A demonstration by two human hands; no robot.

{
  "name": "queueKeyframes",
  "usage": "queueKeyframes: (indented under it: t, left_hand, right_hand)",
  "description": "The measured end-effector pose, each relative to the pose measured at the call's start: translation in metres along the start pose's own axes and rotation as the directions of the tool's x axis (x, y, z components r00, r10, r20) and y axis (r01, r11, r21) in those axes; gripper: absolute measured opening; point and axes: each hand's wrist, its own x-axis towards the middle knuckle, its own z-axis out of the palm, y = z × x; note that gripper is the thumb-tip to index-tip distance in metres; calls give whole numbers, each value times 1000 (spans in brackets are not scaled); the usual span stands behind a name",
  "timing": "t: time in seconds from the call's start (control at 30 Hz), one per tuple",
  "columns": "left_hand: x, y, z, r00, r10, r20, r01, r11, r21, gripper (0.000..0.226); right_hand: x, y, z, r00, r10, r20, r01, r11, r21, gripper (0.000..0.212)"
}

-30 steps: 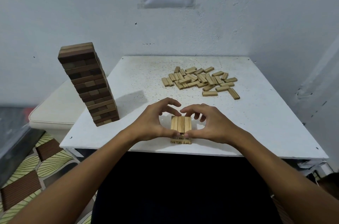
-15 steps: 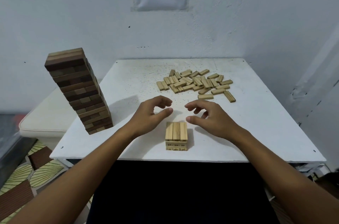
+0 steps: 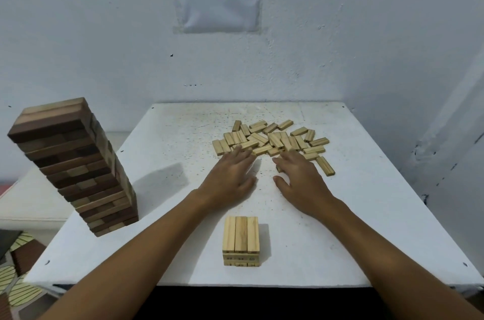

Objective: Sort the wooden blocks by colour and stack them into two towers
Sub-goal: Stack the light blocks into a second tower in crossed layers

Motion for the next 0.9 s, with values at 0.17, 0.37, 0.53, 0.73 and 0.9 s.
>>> queueKeyframes:
  t: [0.17,0.37,0.53,0.73,0.9]
  left_hand:
    - [6,-1,9,998,30,61,-35,996,87,65]
    - [0,-6,9,994,107,-21,-107,994,-19,46]
    - [-14,-7,7,954,224,-201,-236,971,-39,24]
    - [-35,-3,-13,937,267,-226,-297,948,-110,31]
    - [-45,-3,-21,965,167,-204,-207,958,-198,34]
  right_hand:
    - [3,-3,9,999,-26,42,33,986,-163,56]
    - [-2,-5,10,995,-48,87,61,987,-148,48]
    - [-16,-13,5,988,-127,90,133,990,-57,45]
    - [-23,-19,6,968,-238,86,232,970,76,36]
    - [-18,-25,12,954,-291,66,275,943,185,31]
